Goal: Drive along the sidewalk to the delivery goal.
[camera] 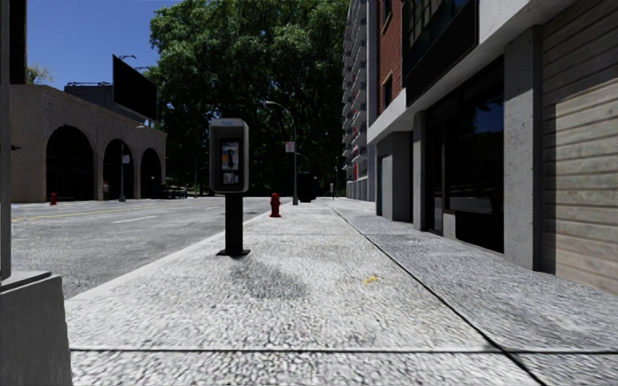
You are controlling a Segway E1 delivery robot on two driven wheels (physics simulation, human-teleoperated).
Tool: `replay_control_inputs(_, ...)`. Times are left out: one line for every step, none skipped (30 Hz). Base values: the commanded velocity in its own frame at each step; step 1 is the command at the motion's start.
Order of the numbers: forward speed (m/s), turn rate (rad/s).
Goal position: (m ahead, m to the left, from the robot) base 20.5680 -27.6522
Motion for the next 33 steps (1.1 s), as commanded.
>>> replay_control_inputs(2.00, 0.00)
replay_control_inputs(2.00, 0.00)
replay_control_inputs(2.00, 0.00)
replay_control_inputs(2.00, -0.06)
replay_control_inputs(2.00, -0.06)
replay_control_inputs(2.00, -0.21)
replay_control_inputs(2.00, -0.25)
replay_control_inputs(2.00, -0.26)
replay_control_inputs(2.00, -0.26)
replay_control_inputs(2.00, -0.27)
replay_control_inputs(2.00, -0.27)
replay_control_inputs(2.00, -0.27)
replay_control_inputs(2.00, -0.27)
replay_control_inputs(2.00, -0.27)
replay_control_inputs(2.00, -0.27)
replay_control_inputs(2.00, -0.27)
replay_control_inputs(2.00, -0.27)
replay_control_inputs(2.00, -0.27)
replay_control_inputs(2.00, -0.27)
replay_control_inputs(2.00, -0.27)
replay_control_inputs(2.00, -0.27)
replay_control_inputs(2.00, -0.04)
replay_control_inputs(2.00, -0.04)
replay_control_inputs(2.00, 0.00)
replay_control_inputs(2.00, 0.00)
replay_control_inputs(2.00, 0.00)
replay_control_inputs(2.00, 0.00)
replay_control_inputs(2.00, 0.00)
replay_control_inputs(2.00, 0.00)
replay_control_inputs(2.00, 0.00)
replay_control_inputs(2.00, 0.00)
replay_control_inputs(2.00, 0.00)
replay_control_inputs(2.00, 0.00)
